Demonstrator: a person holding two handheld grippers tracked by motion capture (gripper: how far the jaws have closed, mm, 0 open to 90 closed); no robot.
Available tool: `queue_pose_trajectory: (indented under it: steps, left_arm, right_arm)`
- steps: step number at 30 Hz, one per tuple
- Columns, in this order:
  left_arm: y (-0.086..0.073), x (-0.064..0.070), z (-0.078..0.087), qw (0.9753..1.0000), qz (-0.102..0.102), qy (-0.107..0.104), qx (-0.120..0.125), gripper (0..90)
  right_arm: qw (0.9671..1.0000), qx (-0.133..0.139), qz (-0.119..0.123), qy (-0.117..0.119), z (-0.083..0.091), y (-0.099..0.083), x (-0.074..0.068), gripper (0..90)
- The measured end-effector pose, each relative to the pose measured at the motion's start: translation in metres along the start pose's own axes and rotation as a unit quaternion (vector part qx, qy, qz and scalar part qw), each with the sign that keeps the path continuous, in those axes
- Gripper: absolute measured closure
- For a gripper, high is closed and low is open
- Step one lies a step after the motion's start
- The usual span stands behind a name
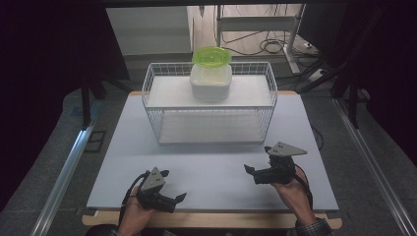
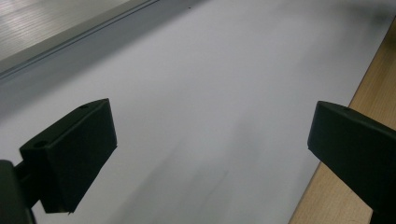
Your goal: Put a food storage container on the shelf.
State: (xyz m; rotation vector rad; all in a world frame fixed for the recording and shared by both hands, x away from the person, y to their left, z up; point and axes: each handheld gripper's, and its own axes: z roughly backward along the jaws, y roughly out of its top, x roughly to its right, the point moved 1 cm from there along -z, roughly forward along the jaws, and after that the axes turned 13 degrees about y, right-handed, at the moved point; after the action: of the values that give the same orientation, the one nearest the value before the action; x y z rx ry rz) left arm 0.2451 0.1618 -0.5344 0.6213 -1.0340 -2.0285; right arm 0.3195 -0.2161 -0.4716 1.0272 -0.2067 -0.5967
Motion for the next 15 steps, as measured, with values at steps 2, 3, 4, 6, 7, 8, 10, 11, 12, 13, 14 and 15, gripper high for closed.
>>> queue_pose_trajectory:
  steps: [2, 3, 4, 6, 7, 8, 10, 11, 12, 13, 14, 15]
  left_arm:
    - [0.0, 0.0, 0.0, 1.0, 0.0, 0.0, -0.001, 0.9]
    - [0.0, 0.0, 0.0, 1.0, -0.001, 0.001, -0.001, 0.9]
    - [0.0, 0.0, 0.0, 1.0, -0.001, 0.001, -0.002, 0.9]
    - [0.0, 0.0, -0.001, 1.0, -0.002, 0.001, -0.004, 0.9]
    - [0.0, 0.001, -0.001, 1.0, -0.003, 0.002, -0.005, 0.9]
    - [0.0, 0.001, -0.001, 1.0, -0.003, 0.001, -0.006, 0.9]
    - [0.0, 0.001, -0.001, 1.0, -0.003, 0.002, -0.008, 0.9]
    - [0.0, 0.001, -0.002, 0.9999, -0.004, 0.002, -0.009, 1.0]
    - [-0.001, 0.001, -0.002, 0.9999, -0.005, 0.003, -0.01, 1.0]
    - [-0.001, 0.001, -0.002, 0.9999, -0.005, 0.003, -0.01, 0.9]
    - [-0.001, 0.001, -0.002, 0.9999, -0.005, 0.003, -0.01, 1.0]
    - [-0.001, 0.001, -0.002, 0.9999, -0.004, 0.003, -0.011, 1.0]
  right_arm:
    - [1.0, -0.005, -0.002, -0.006, 0.001, -0.004, 0.0, 0.0]
    - [0.9999, -0.007, -0.002, -0.01, 0.001, -0.007, 0.0, 0.0]
    - [0.9999, -0.01, -0.001, -0.014, 0.001, -0.009, 0.0, 0.0]
    - [0.9997, -0.016, 0.001, -0.02, 0.002, -0.012, -0.001, 0.0]
    - [0.9996, -0.018, 0.002, -0.022, 0.003, -0.014, -0.001, 0.0]
    - [0.9995, -0.02, 0.002, -0.024, 0.003, -0.016, -0.001, 0.0]
    - [0.9993, -0.026, 0.001, -0.025, 0.003, -0.02, -0.002, 0.0]
    - [0.9992, -0.029, 0.001, -0.027, 0.003, -0.021, -0.002, 0.0]
    - [0.9991, -0.032, 0.002, -0.028, 0.003, -0.023, -0.002, 0.0]
    - [0.9989, -0.036, 0.002, -0.03, 0.003, -0.025, -0.003, 0.0]
    - [0.9987, -0.039, 0.002, -0.031, 0.003, -0.027, -0.003, 0.0]
    - [0.9986, -0.042, 0.002, -0.032, 0.002, -0.028, -0.002, 0.0]
